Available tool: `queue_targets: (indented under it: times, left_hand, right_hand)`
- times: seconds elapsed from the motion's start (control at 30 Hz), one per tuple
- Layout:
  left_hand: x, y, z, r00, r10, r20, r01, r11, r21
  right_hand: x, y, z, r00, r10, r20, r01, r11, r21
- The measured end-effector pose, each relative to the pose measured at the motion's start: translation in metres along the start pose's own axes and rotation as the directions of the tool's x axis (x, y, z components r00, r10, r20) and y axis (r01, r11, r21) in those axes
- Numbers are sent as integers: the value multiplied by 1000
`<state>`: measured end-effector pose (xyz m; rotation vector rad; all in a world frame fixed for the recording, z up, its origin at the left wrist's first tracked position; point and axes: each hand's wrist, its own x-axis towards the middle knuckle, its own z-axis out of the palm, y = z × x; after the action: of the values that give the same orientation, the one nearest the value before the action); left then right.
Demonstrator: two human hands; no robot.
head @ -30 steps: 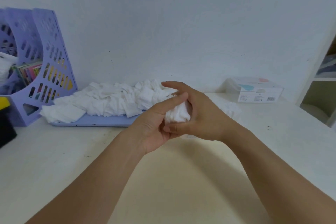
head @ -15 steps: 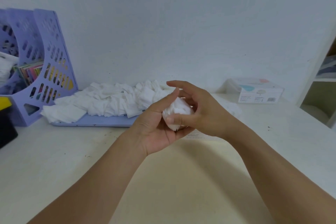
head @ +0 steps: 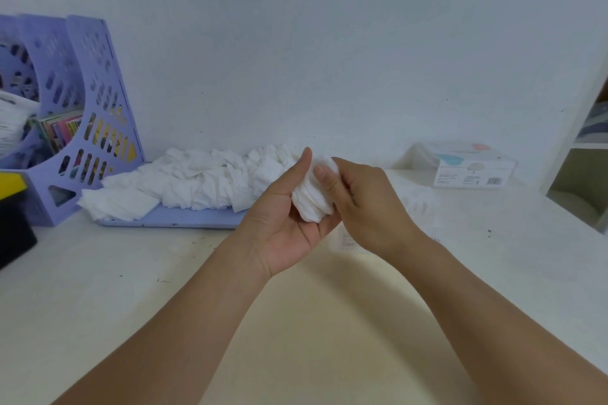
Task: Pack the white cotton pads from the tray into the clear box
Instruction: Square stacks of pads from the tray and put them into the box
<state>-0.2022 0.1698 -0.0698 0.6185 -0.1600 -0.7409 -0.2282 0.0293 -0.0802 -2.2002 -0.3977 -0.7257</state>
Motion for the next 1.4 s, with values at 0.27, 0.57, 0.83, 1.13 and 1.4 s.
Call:
queue_targets:
  times: [0.27,0.57,0.83,1.13,1.4]
  left_hand:
    - [-2,2,-4,999,-34,-41,42,973,225]
    - [-3,-1,1,997,-75,-11,76,963,258]
    - [-3,-6,-2,997,-23,69,-3,935,355]
    - [3,-1,4,979,158,125,-192,918,347]
    - [18,-10,-15,778,611,150,-443,363,820]
  right_hand:
    - [-2,-6,-17,946,105,308,-139,986,91]
    - [-1,-7,-11,985,7,171,-45,975,219]
    - [-3,1,-1,980,-50,195,44,998,34]
    - [1,-4,-5,1000,24,7,-25,999,42]
    - [6,-6,-19,918,389,72,-374,795,478]
